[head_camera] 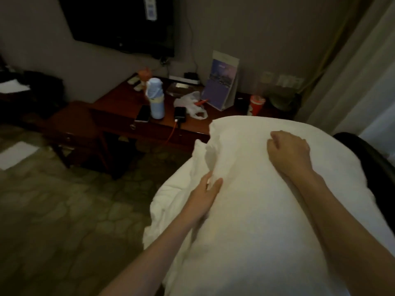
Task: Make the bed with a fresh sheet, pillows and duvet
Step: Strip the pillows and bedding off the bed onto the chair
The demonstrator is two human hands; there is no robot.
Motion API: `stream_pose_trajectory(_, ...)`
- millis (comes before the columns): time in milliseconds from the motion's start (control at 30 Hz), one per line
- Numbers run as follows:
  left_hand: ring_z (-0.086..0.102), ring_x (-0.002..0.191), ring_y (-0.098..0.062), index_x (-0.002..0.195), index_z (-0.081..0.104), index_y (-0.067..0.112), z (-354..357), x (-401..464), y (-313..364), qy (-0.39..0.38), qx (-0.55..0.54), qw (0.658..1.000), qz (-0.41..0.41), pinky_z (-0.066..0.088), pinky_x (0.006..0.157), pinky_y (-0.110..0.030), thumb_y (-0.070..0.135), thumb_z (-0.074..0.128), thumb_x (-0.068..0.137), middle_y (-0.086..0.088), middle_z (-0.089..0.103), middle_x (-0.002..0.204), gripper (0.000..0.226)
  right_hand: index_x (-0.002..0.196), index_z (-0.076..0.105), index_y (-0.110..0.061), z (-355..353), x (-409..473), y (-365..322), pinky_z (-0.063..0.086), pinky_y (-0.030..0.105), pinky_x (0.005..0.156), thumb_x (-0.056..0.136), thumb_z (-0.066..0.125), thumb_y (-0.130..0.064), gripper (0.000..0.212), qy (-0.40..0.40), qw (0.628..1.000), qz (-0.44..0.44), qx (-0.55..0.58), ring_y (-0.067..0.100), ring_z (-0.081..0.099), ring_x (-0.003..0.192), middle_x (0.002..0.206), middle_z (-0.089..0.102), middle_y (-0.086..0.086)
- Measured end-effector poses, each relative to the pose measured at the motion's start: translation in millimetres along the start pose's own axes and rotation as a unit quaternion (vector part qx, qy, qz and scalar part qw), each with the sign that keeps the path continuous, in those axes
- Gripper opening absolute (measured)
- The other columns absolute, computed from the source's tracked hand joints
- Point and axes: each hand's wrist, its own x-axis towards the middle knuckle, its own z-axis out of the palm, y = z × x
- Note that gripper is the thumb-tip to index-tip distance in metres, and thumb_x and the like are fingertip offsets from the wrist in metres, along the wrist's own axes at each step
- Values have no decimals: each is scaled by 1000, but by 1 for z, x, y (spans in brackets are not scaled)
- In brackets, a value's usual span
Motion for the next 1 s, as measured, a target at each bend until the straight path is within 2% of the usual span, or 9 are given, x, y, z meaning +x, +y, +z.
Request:
stream_pose_trajectory(133, 51, 109, -10, 136, 48, 23, -57, -19, -46, 39, -30, 997, -54, 41, 92, -22, 38, 61, 90, 4, 47, 136, 50, 126, 60, -20, 45, -34, -101, 37, 35, 98, 99, 41, -34, 36, -43, 991, -125, -23, 24, 59, 106, 117, 65, 6)
stream_pose_trajectory(233, 57, 105, -12, 125, 57, 21, -120, -31, -104, 96, -112, 981, -126, 49, 88, -28, 27, 62, 91, 5, 56, 121, 34, 133, 53, -27, 113, -81, -164, 43, 33, 95, 98, 42, -41, 39, -234, 958, -156, 61, 20, 59, 111, 128, 61, 1)
stream_pose_trajectory(367, 57, 106, -21, 111, 62, 12, -229, -71, -205, 210, -163, 939, -220, 46, 91, -32, 15, 54, 96, -10, 61, 121, 17, 133, 53, -24, 194, -125, -259, 44, 33, 100, 99, 44, -38, 38, -453, 864, -193, 106, 17, 55, 117, 132, 58, -1)
stream_pose_trajectory(500, 55, 89, -24, 98, 63, 8, -328, -142, -303, 327, -244, 836, -368, 40, 82, -31, 15, 52, 97, -19, 61, 116, 14, 130, 57, -20, 256, -131, -392, 42, 26, 99, 99, 48, -31, 35, -540, 799, -196, 174, 15, 53, 120, 131, 58, -1)
stream_pose_trajectory(633, 40, 67, -14, 75, 51, 11, -417, -198, -359, 398, -300, 752, -431, 40, 48, -12, 15, 49, 98, -6, 49, 80, 24, 128, 58, -13, 319, -136, -546, 35, 14, 85, 99, 49, -23, 32, -596, 753, -195, 202, 15, 51, 120, 125, 55, -5)
stream_pose_trajectory(733, 49, 86, -26, 101, 60, -4, -468, -218, -389, 419, -338, 691, -482, 38, 73, -26, 18, 44, 102, -10, 53, 91, 27, 124, 61, -15, 359, -144, -626, 39, 23, 95, 98, 53, -26, 30, -641, 722, -180, 187, 14, 53, 117, 120, 58, -5)
stream_pose_trajectory(800, 51, 104, -28, 125, 54, -2, -507, -209, -396, 419, -347, 689, -479, 33, 86, -31, 22, 42, 102, -13, 57, 112, 36, 122, 62, -13, 378, -145, -664, 41, 31, 99, 97, 54, -25, 29, -650, 722, -148, 187, 18, 56, 114, 117, 62, 0)
stream_pose_trajectory(900, 56, 97, -25, 123, 54, -1, -565, -175, -385, 408, -346, 723, -438, 41, 84, -32, 20, 43, 101, -13, 58, 112, 33, 107, 62, -12, 397, -143, -690, 45, 36, 97, 98, 53, -19, 15, -667, 716, -79, 190, 17, 60, 98, 97, 64, 1)
stream_pose_trajectory(1000, 58, 98, -25, 127, 49, -3, -632, -127, -369, 397, -389, 739, -381, 47, 80, -25, 15, 41, 101, -13, 58, 113, 33, 106, 61, -9, 417, -128, -710, 49, 32, 83, 99, 49, -15, 15, -670, 723, -33, 165, 28, 59, 111, 115, 63, 14)
